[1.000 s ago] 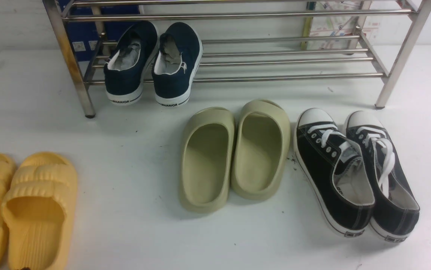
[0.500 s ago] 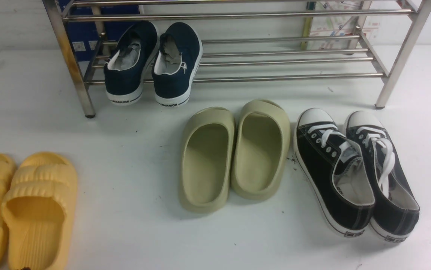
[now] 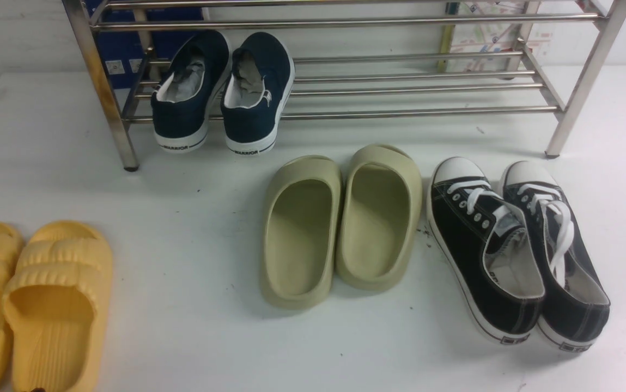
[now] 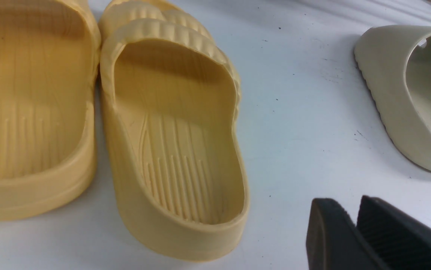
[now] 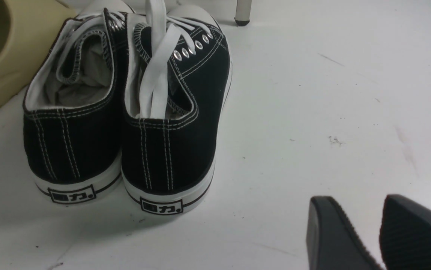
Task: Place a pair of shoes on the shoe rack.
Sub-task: Use the right arm to grab the shoe closest to it
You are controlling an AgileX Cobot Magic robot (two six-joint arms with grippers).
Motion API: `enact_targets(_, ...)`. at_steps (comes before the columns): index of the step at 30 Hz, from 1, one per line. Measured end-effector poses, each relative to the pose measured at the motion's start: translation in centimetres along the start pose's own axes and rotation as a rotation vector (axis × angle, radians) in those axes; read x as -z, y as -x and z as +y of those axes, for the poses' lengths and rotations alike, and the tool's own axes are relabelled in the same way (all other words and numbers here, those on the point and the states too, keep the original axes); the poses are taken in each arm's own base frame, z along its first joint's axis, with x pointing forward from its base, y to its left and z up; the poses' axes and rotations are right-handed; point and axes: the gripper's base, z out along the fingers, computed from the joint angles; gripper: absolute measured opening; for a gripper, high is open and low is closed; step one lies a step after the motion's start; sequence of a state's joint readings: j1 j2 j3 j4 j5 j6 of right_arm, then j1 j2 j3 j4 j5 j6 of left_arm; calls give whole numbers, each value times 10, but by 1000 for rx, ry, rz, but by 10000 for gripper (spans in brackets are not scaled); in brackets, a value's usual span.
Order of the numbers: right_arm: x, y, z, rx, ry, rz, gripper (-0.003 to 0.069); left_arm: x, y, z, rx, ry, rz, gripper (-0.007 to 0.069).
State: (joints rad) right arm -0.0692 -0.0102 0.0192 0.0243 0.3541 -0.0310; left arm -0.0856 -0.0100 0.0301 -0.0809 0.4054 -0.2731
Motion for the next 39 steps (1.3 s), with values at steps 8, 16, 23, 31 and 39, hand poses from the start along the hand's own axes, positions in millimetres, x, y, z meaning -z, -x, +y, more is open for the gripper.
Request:
enact_targets(8, 2, 20, -1, -15, -5, -242, 239, 0, 0, 0, 0, 0, 0, 134)
enact_targets(16, 15, 51, -4, -282, 44, -593, 239, 0, 0, 0, 0, 0, 0, 134)
enact_targets(23, 59, 121, -2, -465, 146, -704, 239, 0, 0, 0, 0, 0, 0, 136)
enact_targets(31, 84, 203, 4, -460, 122, -272, 239, 0, 0, 0, 0, 0, 0, 137)
enact_targets(39, -18, 169, 11, -247, 97, 443, 239, 0, 0, 0, 0, 0, 0, 145)
